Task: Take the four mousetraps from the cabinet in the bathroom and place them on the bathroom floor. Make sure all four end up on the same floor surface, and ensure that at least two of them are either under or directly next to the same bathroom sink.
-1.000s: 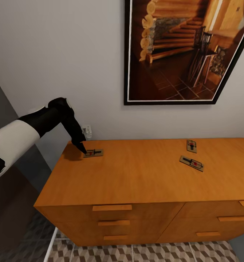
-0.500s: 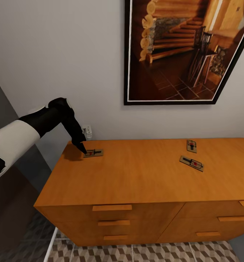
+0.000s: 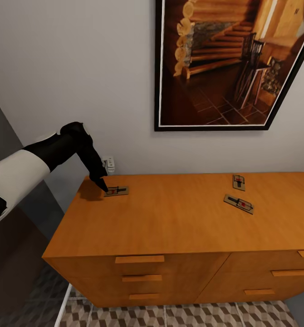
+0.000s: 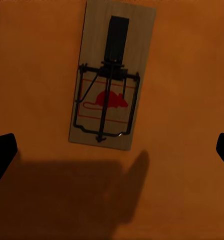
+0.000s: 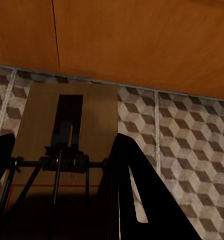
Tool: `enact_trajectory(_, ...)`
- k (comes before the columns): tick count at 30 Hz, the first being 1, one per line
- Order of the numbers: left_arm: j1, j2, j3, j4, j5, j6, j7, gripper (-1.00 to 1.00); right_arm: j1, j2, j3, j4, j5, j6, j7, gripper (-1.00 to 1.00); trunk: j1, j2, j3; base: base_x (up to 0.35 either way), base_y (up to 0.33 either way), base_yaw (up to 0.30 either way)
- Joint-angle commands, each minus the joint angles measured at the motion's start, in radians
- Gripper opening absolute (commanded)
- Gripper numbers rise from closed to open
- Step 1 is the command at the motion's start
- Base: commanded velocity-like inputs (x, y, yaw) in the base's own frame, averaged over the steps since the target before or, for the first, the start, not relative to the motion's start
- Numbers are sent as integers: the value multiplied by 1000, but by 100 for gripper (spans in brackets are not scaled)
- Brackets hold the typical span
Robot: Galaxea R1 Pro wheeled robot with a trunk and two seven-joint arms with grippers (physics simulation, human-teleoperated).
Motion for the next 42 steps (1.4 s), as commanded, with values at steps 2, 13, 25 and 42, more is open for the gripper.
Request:
enact_trajectory(2,-1,0,-3,-2,-5,11,-6,100,-1,0,-3,1,8,-3,-5,-100,0,0,-1,0,0,0)
enact_trajectory(13,-1,-11,-2,-7,-8,12,-6,100,-1,-1,-3,1,8,-3,-5,-100,0,0,-1,0,0,0)
enact_trajectory(25,-1,-23,-1,-5,-10,12,-6,100,-1,-1,-3,1,8,-3,-5,-100,0,0,-1,0,0,0)
enact_trajectory(42,-1,-26,-1,-3,-10,12,-6,100,-1,0,-3,1,8,-3,-5,-100,0,0,-1,0,0,0)
